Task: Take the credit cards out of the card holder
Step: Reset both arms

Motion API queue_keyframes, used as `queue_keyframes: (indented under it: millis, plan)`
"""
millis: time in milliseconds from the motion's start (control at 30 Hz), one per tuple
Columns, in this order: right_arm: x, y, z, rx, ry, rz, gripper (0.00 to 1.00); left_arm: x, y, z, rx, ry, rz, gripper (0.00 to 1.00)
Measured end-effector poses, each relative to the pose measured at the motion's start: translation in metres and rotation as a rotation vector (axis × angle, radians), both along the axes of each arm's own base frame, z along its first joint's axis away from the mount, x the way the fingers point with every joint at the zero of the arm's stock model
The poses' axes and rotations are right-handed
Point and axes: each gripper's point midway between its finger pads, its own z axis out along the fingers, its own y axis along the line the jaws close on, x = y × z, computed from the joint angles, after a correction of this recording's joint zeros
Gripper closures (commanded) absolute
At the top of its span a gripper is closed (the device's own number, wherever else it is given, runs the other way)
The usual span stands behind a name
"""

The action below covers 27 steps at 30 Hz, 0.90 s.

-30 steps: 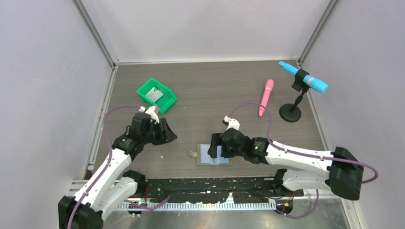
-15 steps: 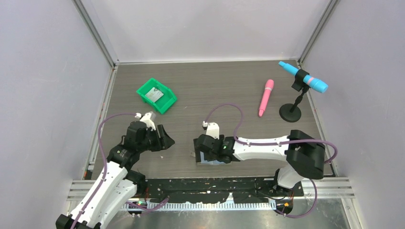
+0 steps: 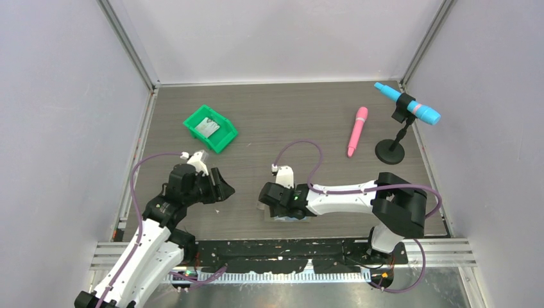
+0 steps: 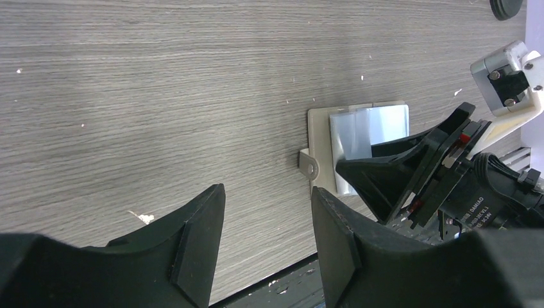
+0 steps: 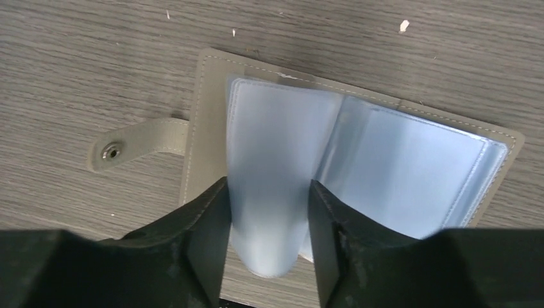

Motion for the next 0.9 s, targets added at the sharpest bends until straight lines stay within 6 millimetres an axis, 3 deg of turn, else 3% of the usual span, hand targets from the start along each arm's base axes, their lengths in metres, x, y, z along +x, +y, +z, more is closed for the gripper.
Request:
queue_keyframes:
  millis: [233,367,633,700,800,900]
  plan:
    - [0.001,-0.001,-0.003,0.011,-0.009,-0.003,0.65,0.0,0.0,0.0,-0.002,0.002,0.002,0.45]
    - [0.001,-0.001,-0.002,0.022,-0.016,-0.003,0.65,0.0,0.0,0.0,-0.003,0.003,0.003,0.45]
    - [0.001,0.001,0.01,0.052,-0.03,0.024,0.28,-0.001,-0.002,0.001,-0.014,0.009,0.0,0.41]
    - [0.0,0.0,0.016,0.055,-0.034,0.037,0.22,-0.002,-0.003,0.002,-0.021,0.01,-0.009,0.31]
    - [-0.001,-0.003,0.034,0.079,-0.051,0.053,0.0,-0.006,-0.006,0.007,-0.031,0.004,-0.034,0.18]
    - [0.0,-0.008,0.066,0.132,-0.097,0.067,0.04,-0.01,-0.008,0.028,-0.046,-0.037,-0.066,0.09]
